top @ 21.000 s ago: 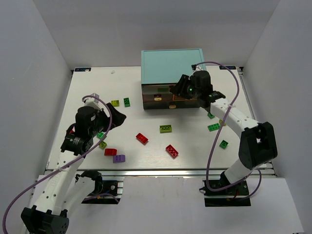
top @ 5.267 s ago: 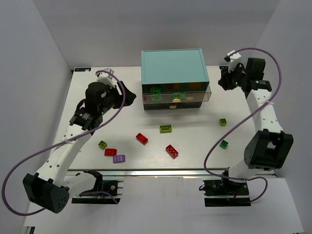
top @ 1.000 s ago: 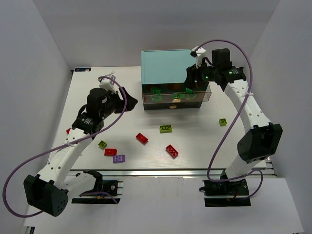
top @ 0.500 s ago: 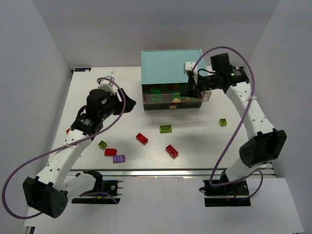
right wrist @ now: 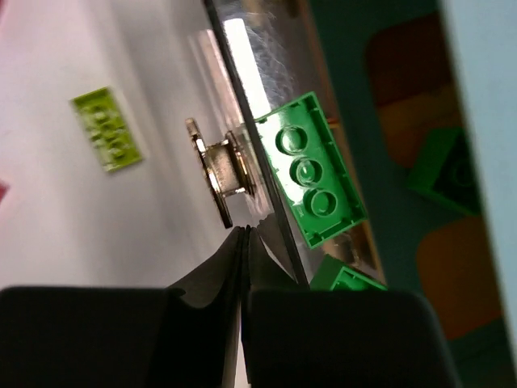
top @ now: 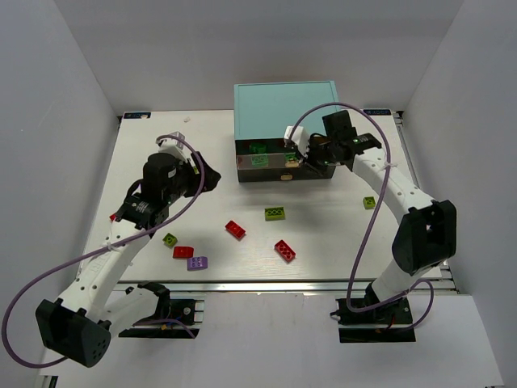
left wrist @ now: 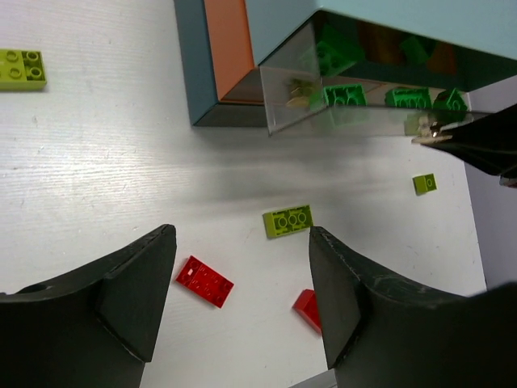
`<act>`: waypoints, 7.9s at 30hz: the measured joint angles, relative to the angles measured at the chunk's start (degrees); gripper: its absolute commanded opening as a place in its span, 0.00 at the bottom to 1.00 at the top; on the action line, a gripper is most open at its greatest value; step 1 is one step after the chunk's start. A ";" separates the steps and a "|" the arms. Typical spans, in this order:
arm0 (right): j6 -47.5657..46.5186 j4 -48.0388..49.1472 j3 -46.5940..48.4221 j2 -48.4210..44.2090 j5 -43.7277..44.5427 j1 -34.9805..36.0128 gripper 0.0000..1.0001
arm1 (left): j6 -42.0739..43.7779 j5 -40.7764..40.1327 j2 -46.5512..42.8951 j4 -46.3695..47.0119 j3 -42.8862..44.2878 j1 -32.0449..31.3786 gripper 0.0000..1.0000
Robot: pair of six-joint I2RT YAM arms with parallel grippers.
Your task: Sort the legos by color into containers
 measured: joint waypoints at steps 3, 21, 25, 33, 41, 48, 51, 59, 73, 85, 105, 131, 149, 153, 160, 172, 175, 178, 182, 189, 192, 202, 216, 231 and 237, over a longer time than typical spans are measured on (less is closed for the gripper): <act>2.84 6.64 -1.92 0.00 5.29 0.98 0.00 | -0.52 -0.28 0.02 -0.44 -0.63 0.00 0.77; 11.82 17.66 0.59 6.67 14.34 2.91 0.00 | -6.73 9.33 7.34 17.46 -6.91 -0.04 0.70; 14.14 19.65 -3.17 1.53 8.90 1.84 0.59 | -10.93 12.76 15.34 29.94 -9.64 -0.79 0.66; 24.57 24.94 -14.51 -16.31 2.19 -0.92 0.67 | -17.40 14.34 34.93 43.15 -6.49 -2.56 0.71; 30.82 26.80 -17.86 -18.86 0.42 -5.60 0.64 | -22.18 12.70 44.39 52.37 -0.48 -4.70 0.73; 32.37 26.80 -19.32 -19.71 0.28 -8.20 0.63 | -26.16 10.38 51.17 56.54 2.78 -6.19 0.70; 32.61 26.75 -19.98 -20.44 0.04 -9.14 0.61 | -27.80 9.22 51.76 58.10 2.80 -6.40 0.59; 32.65 26.71 -21.27 -21.53 -0.96 -10.54 0.58 | -31.01 7.30 51.80 59.69 2.38 -6.62 0.38; 31.87 25.75 -23.67 -22.73 -1.18 -11.93 0.63 | -30.84 4.94 44.70 61.51 -5.01 -6.36 0.58; 31.47 25.14 -24.24 -22.80 -1.14 -12.26 0.64 | -31.67 6.56 47.95 61.72 0.70 -6.51 0.63; 31.45 25.09 -24.46 -23.58 -0.72 -13.18 0.64 | -31.91 6.78 50.42 52.92 4.57 -5.46 0.67; 31.23 25.09 -25.51 -24.24 -0.48 -13.66 0.63 | -34.93 1.33 51.65 55.12 5.66 -5.53 0.26; 31.41 23.74 -27.36 -24.46 1.36 -14.38 0.78 | -35.32 1.77 36.28 55.80 -11.06 -6.97 0.27; 32.92 22.32 -27.28 -23.67 1.88 -15.56 0.66 | -35.30 2.86 36.28 55.32 -11.06 -6.80 0.33; 35.93 19.76 -26.88 -19.50 5.18 -18.34 0.66 | -35.56 4.52 36.24 54.12 -11.87 -6.62 0.62; 37.31 16.11 -26.27 -14.34 14.93 -21.16 0.81 | -34.49 5.84 27.65 45.27 -14.38 -6.01 0.75; 37.29 16.04 -26.27 -11.67 16.94 -21.92 0.82 | -31.47 5.16 22.27 40.13 -14.43 -5.55 0.77; 37.29 16.09 -26.27 -8.96 18.67 -23.37 0.83 | -27.36 1.92 16.37 33.97 -14.43 -5.29 0.77; 37.18 16.02 -26.18 -4.68 20.06 -24.85 0.83 | -22.53 -5.62 10.19 25.07 -14.36 -4.85 0.78; 36.17 16.00 -26.03 0.24 21.51 -26.12 0.82 | -16.98 -16.00 5.64 13.18 -14.29 -4.59 0.86; 35.67 16.13 -25.77 1.36 22.21 -26.53 0.81 | -15.72 -18.67 4.55 9.55 -14.03 -4.57 0.86; 33.46 16.06 -24.63 5.11 21.40 -27.98 0.15 | -14.91 -22.62 1.70 -0.61 -12.66 -4.57 0.86; 7.26 8.37 -22.86 -21.38 -12.50 -20.57 0.00 | -25.46 -25.77 4.11 -23.47 -3.89 -4.55 0.89; 32.57 21.64 1.84 0.96 1.14 7.80 0.02 | -32.63 -26.69 6.54 -35.23 1.46 -4.52 0.91; 38.91 21.00 8.52 7.78 9.16 11.54 0.20 | -37.03 -26.77 0.11 -37.90 -2.91 -4.52 0.92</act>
